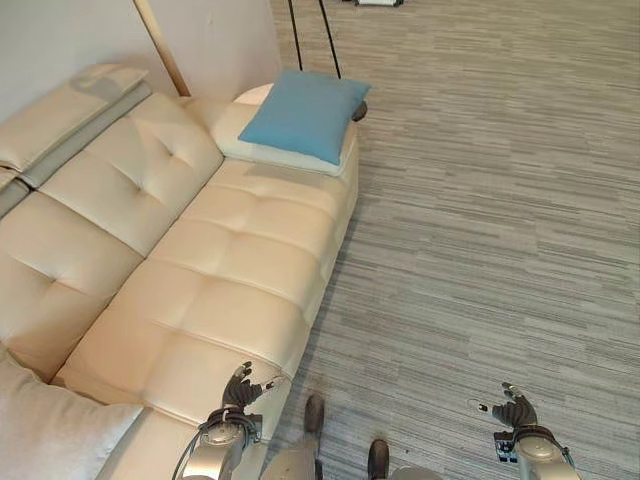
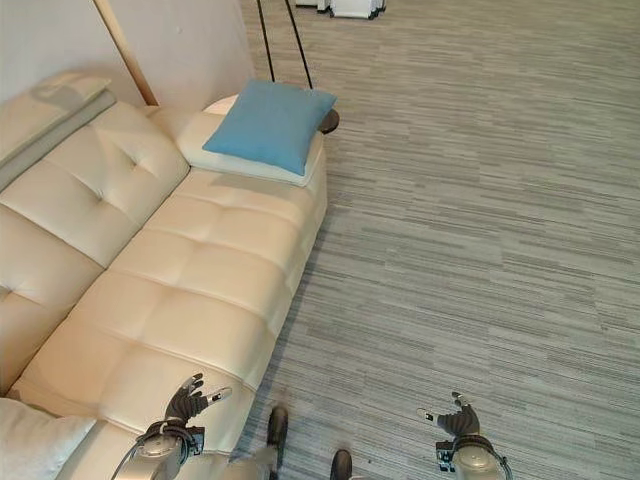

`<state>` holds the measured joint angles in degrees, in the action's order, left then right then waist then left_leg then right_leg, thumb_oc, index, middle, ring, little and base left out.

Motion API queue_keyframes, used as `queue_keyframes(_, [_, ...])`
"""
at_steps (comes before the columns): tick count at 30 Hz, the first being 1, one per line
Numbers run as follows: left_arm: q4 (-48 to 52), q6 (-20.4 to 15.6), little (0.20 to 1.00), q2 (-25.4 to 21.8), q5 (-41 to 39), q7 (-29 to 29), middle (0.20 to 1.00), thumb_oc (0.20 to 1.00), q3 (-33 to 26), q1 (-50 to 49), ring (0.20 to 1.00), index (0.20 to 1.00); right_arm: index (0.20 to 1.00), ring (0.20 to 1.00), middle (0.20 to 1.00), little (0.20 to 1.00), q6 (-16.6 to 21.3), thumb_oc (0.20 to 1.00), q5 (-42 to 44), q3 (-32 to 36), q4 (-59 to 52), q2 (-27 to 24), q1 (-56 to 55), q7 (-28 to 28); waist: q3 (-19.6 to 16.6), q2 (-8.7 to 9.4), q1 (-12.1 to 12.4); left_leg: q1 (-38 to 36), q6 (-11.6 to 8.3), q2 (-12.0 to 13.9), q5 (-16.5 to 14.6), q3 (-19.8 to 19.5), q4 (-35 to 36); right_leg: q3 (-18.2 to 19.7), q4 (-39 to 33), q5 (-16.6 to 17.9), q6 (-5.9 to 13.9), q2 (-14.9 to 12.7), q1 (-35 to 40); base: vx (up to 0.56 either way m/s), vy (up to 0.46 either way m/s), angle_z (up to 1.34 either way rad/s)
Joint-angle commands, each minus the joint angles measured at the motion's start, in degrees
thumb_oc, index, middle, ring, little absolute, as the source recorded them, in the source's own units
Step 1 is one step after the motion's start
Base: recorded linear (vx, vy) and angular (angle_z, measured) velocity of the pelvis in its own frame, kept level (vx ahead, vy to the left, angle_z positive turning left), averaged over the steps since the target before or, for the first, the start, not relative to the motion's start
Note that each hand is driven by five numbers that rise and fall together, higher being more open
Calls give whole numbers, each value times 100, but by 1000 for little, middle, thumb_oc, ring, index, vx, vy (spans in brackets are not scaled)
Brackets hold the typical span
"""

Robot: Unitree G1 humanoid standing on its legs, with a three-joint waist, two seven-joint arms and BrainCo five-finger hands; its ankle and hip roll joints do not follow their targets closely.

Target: Pick up all the scattered cushions and arrange them neatly on the sofa.

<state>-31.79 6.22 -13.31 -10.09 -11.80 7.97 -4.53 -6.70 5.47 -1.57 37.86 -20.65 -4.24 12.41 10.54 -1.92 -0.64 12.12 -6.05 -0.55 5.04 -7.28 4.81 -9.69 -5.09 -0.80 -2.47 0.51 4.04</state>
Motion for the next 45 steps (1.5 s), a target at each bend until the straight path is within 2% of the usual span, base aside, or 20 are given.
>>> queue_keyframes(1, [514,-167,1000,-387,299,-146,1000,1000,42,10,1000,1000,1000,1000,1000,1000,143,1000,-205,-134,-257,-145,59,10,-164,55,131,-199,306,-273,192,158,19,77,53,-780,593,-165,458,416,205,-61])
queue_keyframes(5, [747,-163,1000,-636,611,-128,1000,1000,60,-3,1000,1000,1000,1000,1000,1000,167,1000,-230,-158,-230,-3,38,-71,-257,199,142,-568,646,-352,-69,386,11,273,1301,-895,770,-417,124,474,237,-55])
queue_keyframes(7, [847,-176,1000,-696,612,-134,1000,1000,29,-7,1000,1000,1000,1000,1000,1000,154,1000,-280,-186,-215,19,65,-80,-215,217,165,-672,763,-385,-204,489,-11,190,1937,-741,864,-540,-104,243,166,-49])
queue_keyframes(8, [922,-164,1000,-764,590,-138,1000,1000,0,9,1000,1000,1000,1000,1000,1000,133,1000,-293,-206,-252,46,87,-112,-126,181,145,-873,843,-364,-301,634,18,111,2860,-475,959,-678,-604,122,104,-71])
queue_keyframes(9, [923,-164,1000,-764,590,-137,1000,1000,-1,9,1000,1000,1000,1000,1000,1000,132,1000,-294,-206,-253,46,87,-112,-126,188,157,-872,845,-369,-303,649,18,129,2895,-489,962,-687,-627,316,206,-76])
queue_keyframes(10, [920,-156,1000,-803,650,-147,1000,1000,-2,49,1000,1000,1000,1000,1000,1000,117,1000,-296,-184,-257,77,84,-101,-66,163,145,-1105,934,-365,-466,740,19,-16,3284,-182,941,-866,-914,188,108,-37])
queue_keyframes(12, [934,-160,1000,-805,641,-166,1000,1000,-8,83,1000,1000,1000,1000,1000,1000,114,1000,-297,-169,-270,80,75,-102,-20,128,145,-1195,936,-330,-524,820,19,-101,3306,-201,899,-881,-1094,262,103,-18])
queue_keyframes(15, [855,-178,1000,-787,598,-159,1000,1000,-44,248,1000,1000,1000,1000,1000,1000,141,1000,-189,-28,-269,81,108,-52,101,19,136,-1549,856,-191,-770,1051,19,-527,1974,-205,866,-735,-1336,310,23,-39])
queue_keyframes(16, [855,-178,1000,-786,598,-159,1000,1000,-44,248,1000,1000,1000,1000,1000,1000,141,1000,-189,-27,-269,80,108,-52,103,16,137,-1551,855,-187,-770,1051,19,-528,1963,-198,866,-731,-1330,282,-69,-43])
queue_keyframes(19, [765,-162,1000,-717,621,-162,1000,1000,-134,229,1000,1000,1000,1000,1000,1000,109,1000,-207,67,-172,99,31,0,113,106,93,-1938,738,-215,-1021,1156,19,-464,56,489,1142,-417,-1453,456,-126,-13])
queue_keyframes(22, [726,-171,1000,-692,636,-168,1000,1000,-196,209,1000,1000,1000,1000,1000,1000,71,1000,-270,109,-166,126,-19,-3,55,139,74,-2109,673,-212,-1137,1161,19,-380,9,495,1209,-381,-1688,422,-130,-14])
queue_keyframes(26, [593,-169,1000,-487,420,-195,1000,1000,-207,135,1000,1000,1000,1000,1000,1000,121,1000,-204,66,-91,136,-90,-15,-166,103,12,-2324,567,-21,-1191,1040,-424,-332,65,553,962,-252,-1244,545,-200,29])
queue_keyframes(28, [395,-235,1000,-329,-78,-72,1000,1000,-184,184,1000,1000,1000,1000,1000,1000,185,1000,-132,4,-47,81,-54,-84,-187,85,61,-1843,309,99,-518,979,-2080,-428,93,291,709,-158,-839,482,-272,17])
queue_keyframes(29, [395,-235,1000,-329,-78,-72,1000,1000,-184,185,1000,1000,1000,1000,1000,1000,185,1000,-132,4,-47,82,-54,-84,-191,86,58,-1836,310,98,-519,977,-2084,-430,91,293,710,-159,-844,363,-244,8])
queue_keyframes(30, [283,-260,1000,-257,-353,-37,1000,1000,-193,255,1000,1000,1000,1000,1000,1000,192,1000,-69,-12,-41,47,-27,-89,-142,145,111,-1410,264,76,-263,896,-3019,-469,9,127,574,-117,-533,320,-210,10])
queue_keyframes(32, [233,-244,1000,-226,-520,-15,1000,1000,-207,273,1000,1000,1000,1000,1000,1000,187,1000,39,37,-97,46,-23,-81,-86,211,143,-1078,339,59,-313,926,-3258,-430,9,-17,487,-134,-338,375,-206,2])
queue_keyframes(37, [287,-208,1000,-269,-453,-23,1000,1000,-144,278,1000,1000,1000,1000,1000,1000,194,1000,183,103,-138,53,5,-23,-45,344,174,-477,570,-195,-889,966,-2263,-438,9,-196,544,-312,-27,286,-50,16])
queue_keyframes(38, [308,-198,1000,-272,-411,-45,1000,1000,-108,260,1000,1000,1000,1000,1000,1000,186,1000,148,55,-167,32,2,-14,-108,297,198,-480,543,-236,-762,858,-1317,-446,9,-292,568,-292,95,346,32,19])
queue_keyframes(40, [323,-193,1000,-267,-330,-94,1000,1000,-57,245,1000,1000,1000,1000,1000,1000,190,1000,105,2,-144,-18,-15,20,-183,204,151,-378,382,-153,-3,806,-143,-533,9,-426,539,-203,259,371,37,10])
queue_keyframes(45, [421,-157,1000,-312,-271,-84,1000,1000,-85,98,1000,1000,1000,1000,1000,1000,119,1000,6,-50,-215,-13,-11,-8,-303,170,216,-264,305,-125,162,1057,19,-445,9,-642,596,-140,756,469,111,18])
